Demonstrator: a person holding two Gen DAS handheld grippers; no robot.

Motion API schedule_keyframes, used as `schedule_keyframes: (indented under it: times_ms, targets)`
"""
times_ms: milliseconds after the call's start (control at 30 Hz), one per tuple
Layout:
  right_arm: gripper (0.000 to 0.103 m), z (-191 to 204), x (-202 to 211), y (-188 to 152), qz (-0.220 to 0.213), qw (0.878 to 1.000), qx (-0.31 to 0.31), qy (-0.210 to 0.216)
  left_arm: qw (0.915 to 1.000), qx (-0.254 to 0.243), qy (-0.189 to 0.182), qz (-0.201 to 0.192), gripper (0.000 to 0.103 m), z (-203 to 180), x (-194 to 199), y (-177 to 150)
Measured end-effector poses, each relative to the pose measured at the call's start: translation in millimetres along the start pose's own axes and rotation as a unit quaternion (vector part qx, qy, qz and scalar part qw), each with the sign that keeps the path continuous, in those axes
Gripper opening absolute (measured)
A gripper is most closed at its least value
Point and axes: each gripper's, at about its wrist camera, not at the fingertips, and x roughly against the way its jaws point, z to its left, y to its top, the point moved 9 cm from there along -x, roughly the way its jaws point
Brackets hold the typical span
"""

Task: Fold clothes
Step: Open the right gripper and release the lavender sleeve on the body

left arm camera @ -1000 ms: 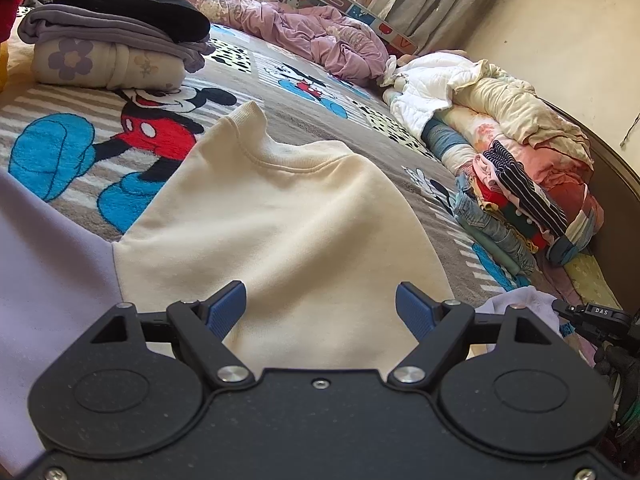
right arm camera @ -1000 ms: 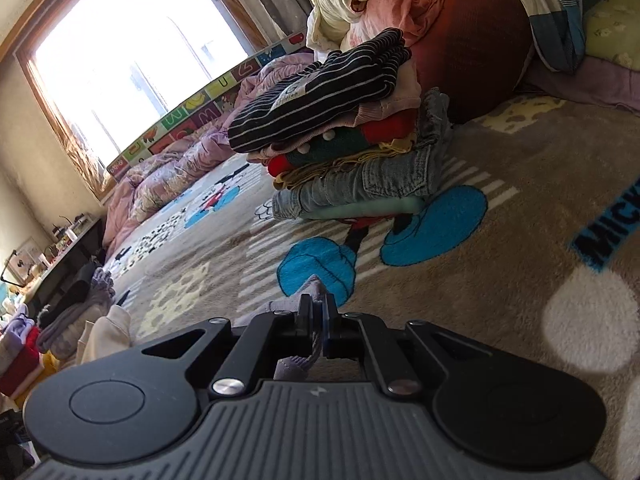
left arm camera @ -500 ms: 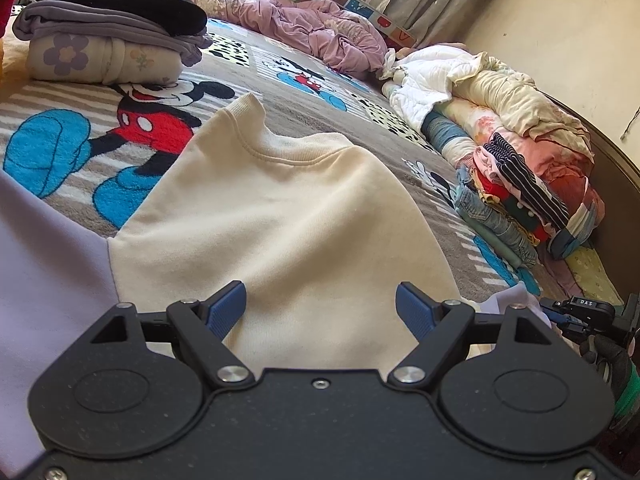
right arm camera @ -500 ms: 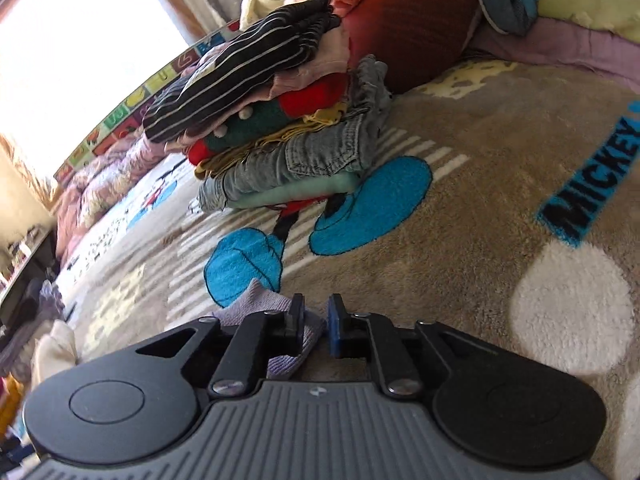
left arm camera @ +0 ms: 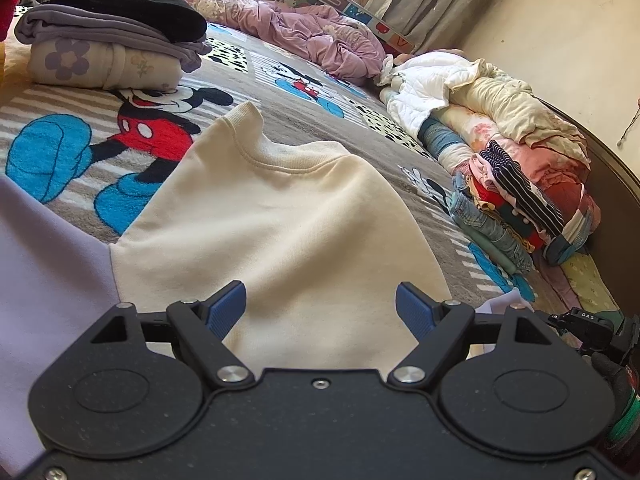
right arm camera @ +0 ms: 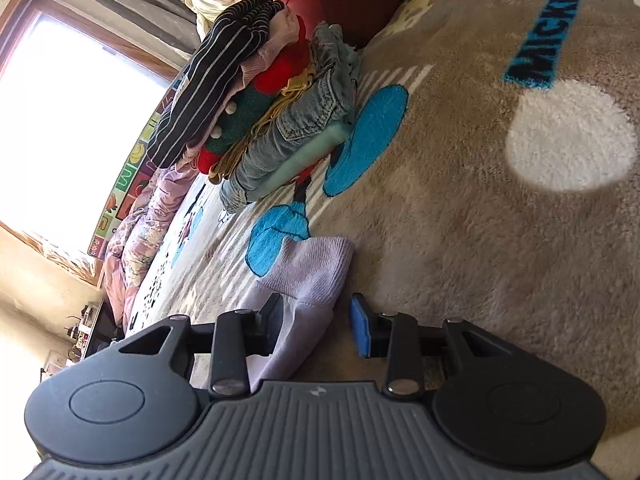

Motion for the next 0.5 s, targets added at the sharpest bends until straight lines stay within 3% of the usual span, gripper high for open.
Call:
schedule_keyframes:
  times_ms: [100, 133, 167, 333, 500]
  targets:
    - [0.032, 6.9, -7.4, 0.8, -0.001, 1.0, 0.024, -0.006, 1.0, 0.001, 0.003, 0.005, 0.082, 2.2, -1.9, -1.2]
    - [0.026, 11.3, -8.4, 2.0, -0.005, 0.999, 0.043, -0.009, 0.9999, -0.001, 0.009, 0.014, 0.082, 3.8, -4.8, -3.8]
    - [0.013, 16.6, -7.8, 4.3, -0.012, 0.998, 0.064, -0.011, 0.9996, -0.002, 0.015, 0.023, 0.082, 5.5, -7.5, -6.4]
    - [0.011, 36.7, -0.9, 19.3, -0.044, 0.99, 0.133, -0.016, 0.9972, -0.046, 0.037, 0.048, 0.082, 4.3, -12.6, -15.8]
    - [0.011, 28.0, -4.4, 27.4, -0.023, 0.987, 0.155, -0.043, 0.9957, -0.063, 0.041, 0.055, 0.083, 3.8, -14.5, -18.4]
